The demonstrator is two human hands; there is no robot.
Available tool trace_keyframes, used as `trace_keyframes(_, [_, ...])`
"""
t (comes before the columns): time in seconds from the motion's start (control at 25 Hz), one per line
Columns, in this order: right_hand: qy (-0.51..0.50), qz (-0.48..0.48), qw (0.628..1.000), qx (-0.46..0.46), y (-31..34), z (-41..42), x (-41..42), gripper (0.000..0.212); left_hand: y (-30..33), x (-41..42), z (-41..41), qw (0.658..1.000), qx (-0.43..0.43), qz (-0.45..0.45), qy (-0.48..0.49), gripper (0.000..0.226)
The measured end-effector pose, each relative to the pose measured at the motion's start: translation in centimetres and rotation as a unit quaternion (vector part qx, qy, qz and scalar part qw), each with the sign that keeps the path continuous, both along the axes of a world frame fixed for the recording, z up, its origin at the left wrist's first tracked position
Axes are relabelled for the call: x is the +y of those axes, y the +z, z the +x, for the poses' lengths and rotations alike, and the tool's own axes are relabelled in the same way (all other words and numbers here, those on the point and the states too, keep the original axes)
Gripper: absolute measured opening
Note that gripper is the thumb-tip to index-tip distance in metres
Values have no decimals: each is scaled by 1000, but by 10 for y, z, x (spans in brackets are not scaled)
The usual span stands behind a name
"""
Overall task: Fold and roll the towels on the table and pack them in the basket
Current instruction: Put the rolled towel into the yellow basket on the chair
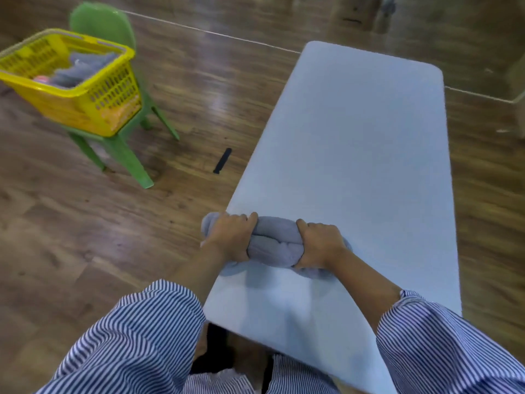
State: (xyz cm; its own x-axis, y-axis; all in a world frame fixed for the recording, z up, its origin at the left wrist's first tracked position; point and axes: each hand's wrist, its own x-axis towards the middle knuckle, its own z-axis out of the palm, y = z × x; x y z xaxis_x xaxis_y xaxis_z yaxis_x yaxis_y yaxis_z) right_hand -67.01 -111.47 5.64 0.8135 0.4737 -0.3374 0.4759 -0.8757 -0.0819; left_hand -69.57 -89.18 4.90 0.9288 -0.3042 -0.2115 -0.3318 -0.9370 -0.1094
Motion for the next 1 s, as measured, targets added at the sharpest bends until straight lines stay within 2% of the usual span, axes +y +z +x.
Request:
trace_keyframes(0.28, [86,34,995,-45,14,5,156,78,20,159,-35,996,-67,-11,66,71])
trace_keyframes(0.48, [140,69,985,-67,35,-10,298,79,48,296,-70,988,-111,4,110,62])
trace_keyframes(0.76, [208,72,974,-48,37,-17,444,71,50,427,-107,977,-65,52,197,68])
trace_keyframes(1.0, [249,77,965,-38,23,49,554,69,41,522,-63,968,-49,54,240,63])
